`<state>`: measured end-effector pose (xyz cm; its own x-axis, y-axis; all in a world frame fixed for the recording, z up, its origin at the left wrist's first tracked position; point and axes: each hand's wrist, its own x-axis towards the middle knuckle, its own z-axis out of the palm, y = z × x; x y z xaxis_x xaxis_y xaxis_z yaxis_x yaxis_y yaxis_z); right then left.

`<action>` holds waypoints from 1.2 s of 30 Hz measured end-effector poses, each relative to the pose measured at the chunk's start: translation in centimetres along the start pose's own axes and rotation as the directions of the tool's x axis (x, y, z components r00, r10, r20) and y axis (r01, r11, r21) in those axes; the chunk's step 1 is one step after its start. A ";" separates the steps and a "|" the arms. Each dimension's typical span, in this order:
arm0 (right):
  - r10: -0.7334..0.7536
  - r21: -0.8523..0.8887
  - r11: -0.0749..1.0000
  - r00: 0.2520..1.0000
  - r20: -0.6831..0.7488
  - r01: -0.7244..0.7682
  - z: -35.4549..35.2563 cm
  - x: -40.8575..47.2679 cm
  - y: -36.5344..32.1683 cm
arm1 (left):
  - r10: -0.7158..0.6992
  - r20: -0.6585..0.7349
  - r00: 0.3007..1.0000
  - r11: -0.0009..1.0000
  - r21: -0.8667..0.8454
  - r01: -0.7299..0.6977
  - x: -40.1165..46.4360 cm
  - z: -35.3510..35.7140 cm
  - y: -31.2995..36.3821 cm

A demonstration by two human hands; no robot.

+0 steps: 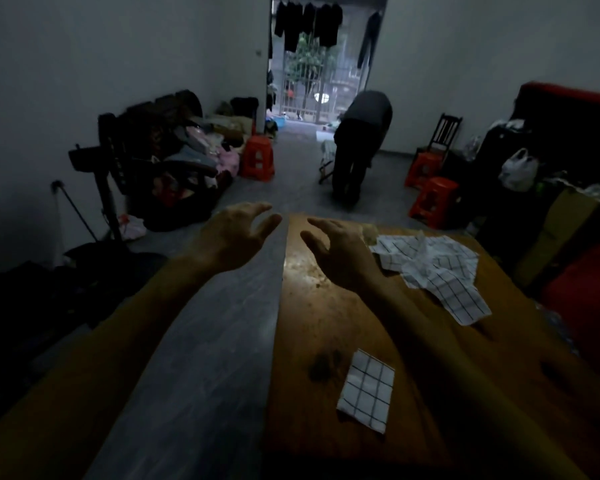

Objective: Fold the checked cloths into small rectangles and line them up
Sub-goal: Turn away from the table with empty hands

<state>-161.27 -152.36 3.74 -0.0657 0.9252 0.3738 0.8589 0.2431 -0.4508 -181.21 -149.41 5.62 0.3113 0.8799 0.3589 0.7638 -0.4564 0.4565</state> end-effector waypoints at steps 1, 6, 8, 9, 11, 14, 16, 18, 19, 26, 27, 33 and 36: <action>-0.013 -0.021 1.000 1.000 -0.012 0.013 0.6 0.9 -1.1 | 0.017 -0.011 1.000 1.000 0.010 -0.017 0.1 -1.0 -1.2; 0.026 -0.029 0.999 0.997 -0.070 -0.028 4.9 6.0 -6.3 | 0.093 -0.066 0.994 0.996 -0.002 -0.093 1.5 -5.7 -9.3; 0.045 -0.028 0.999 0.997 -0.066 -0.047 6.5 7.5 -8.1 | 0.092 -0.058 0.994 0.996 -0.002 -0.093 2.4 -7.1 -12.5; 0.057 -0.049 0.997 0.997 -0.050 -0.059 7.5 8.3 -9.3 | 0.084 -0.039 0.996 0.996 -0.003 -0.085 3.0 -7.8 -14.4; 0.075 -0.132 0.988 0.997 -0.009 -0.076 9.2 9.9 -11.4 | 0.073 0.007 0.997 0.997 -0.010 -0.073 4.5 -8.9 -17.9; 0.089 -0.225 0.971 0.996 0.010 -0.085 11.1 12.2 -13.1 | 0.080 0.047 0.996 0.996 -0.043 -0.078 7.5 -9.0 -22.1; 0.108 -0.233 0.967 0.994 0.003 -0.105 12.5 13.7 -13.0 | 0.094 0.081 0.992 0.993 -0.078 -0.088 9.5 -8.3 -23.8; 0.138 -0.236 0.962 0.990 -0.010 -0.137 13.8 15.6 -11.9 | 0.112 0.102 0.988 0.989 -0.109 -0.101 11.6 -7.1 -25.1; 0.157 -0.235 0.959 0.987 -0.018 -0.157 14.4 16.8 -11.1 | 0.127 0.104 0.986 0.986 -0.121 -0.114 12.8 -6.4 -25.7; 0.239 -0.137 0.958 0.965 -0.111 -0.253 17.9 27.6 -3.7 | 0.211 0.104 0.972 0.974 -0.103 -0.201 24.5 -1.9 -28.5; 0.247 -0.132 0.956 0.960 -0.130 -0.264 18.2 29.4 -2.7 | 0.221 0.108 0.969 0.973 -0.096 -0.211 26.5 -1.3 -28.7; 0.288 -0.072 0.949 0.936 -0.201 -0.307 19.1 39.8 3.4 | 0.254 0.143 0.957 0.967 -0.047 -0.249 38.9 2.0 -30.3; 0.329 -0.083 0.934 0.926 -0.184 -0.348 20.0 43.8 6.2 | 0.268 0.173 0.948 0.963 -0.065 -0.260 44.0 4.3 -31.3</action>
<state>-168.99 -104.50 1.05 0.3146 0.8835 0.3471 0.8673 -0.1189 -0.4834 -188.98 -95.86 3.67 0.5972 0.7347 0.3218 0.6182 -0.6773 0.3989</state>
